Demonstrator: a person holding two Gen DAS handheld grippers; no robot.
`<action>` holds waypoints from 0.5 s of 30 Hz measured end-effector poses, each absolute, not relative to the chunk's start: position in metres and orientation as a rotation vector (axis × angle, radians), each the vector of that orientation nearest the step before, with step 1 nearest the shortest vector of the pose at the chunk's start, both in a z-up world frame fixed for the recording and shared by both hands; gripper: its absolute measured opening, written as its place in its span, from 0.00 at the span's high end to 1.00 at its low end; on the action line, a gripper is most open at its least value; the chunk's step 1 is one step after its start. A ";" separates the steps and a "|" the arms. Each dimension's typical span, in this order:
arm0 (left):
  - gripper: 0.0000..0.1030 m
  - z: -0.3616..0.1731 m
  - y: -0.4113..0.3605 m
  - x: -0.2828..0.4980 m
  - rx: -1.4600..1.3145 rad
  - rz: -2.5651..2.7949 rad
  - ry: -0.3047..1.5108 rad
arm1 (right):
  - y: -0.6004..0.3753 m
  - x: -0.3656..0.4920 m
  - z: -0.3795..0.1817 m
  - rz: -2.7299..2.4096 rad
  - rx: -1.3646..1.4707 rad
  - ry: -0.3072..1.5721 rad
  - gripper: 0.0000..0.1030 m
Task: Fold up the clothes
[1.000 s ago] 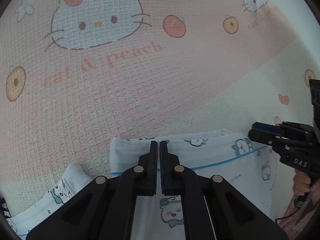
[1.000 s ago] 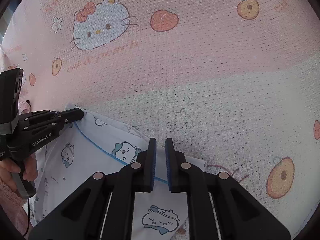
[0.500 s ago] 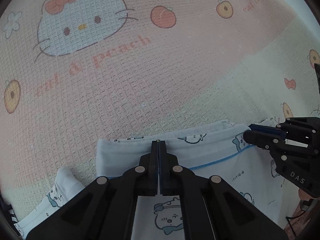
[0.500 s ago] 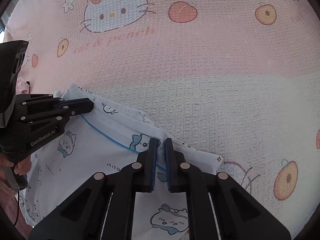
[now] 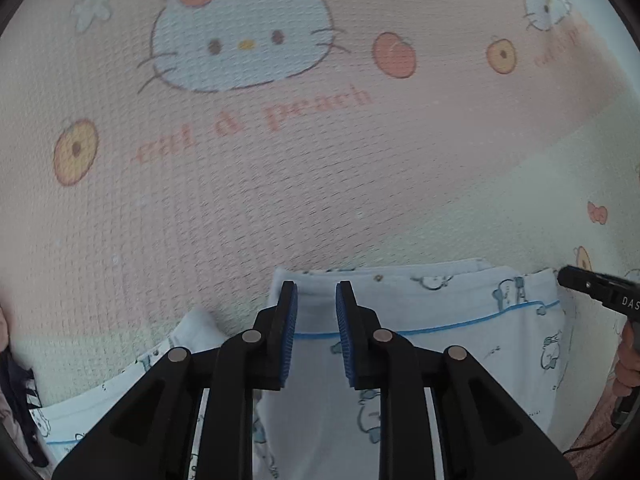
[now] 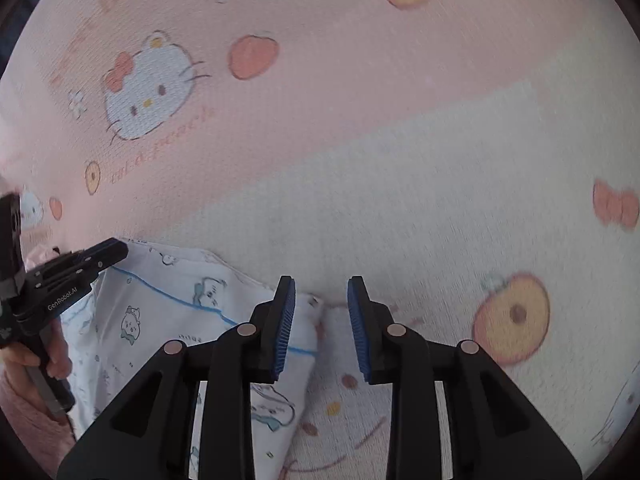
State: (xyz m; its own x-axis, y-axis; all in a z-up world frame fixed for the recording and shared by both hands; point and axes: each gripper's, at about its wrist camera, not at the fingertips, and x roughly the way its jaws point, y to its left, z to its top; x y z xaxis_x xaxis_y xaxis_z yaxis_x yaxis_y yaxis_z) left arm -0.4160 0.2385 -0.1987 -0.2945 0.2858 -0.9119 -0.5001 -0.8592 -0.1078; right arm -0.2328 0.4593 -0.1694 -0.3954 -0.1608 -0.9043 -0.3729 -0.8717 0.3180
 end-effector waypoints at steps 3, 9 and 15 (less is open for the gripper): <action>0.79 -0.194 0.214 -0.400 -1.494 2.186 0.230 | 0.468 -0.225 -0.179 2.375 -1.665 0.891 0.71; 0.78 -0.183 0.202 -0.396 -1.476 2.233 0.215 | 0.447 -0.246 -0.183 2.465 -1.701 0.898 0.71; 0.76 -0.177 0.167 -0.389 -1.537 2.203 0.158 | 0.437 -0.247 -0.182 2.500 -1.714 0.726 0.93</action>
State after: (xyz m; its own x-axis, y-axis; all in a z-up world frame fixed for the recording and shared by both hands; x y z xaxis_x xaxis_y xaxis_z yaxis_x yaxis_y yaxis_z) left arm -0.3888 0.1672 -0.1766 -0.2800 0.2931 -0.9141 -0.4206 -0.8934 -0.1577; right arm -0.2474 0.4375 -0.1819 -0.3946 -0.2362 -0.8880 -0.2760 -0.8913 0.3597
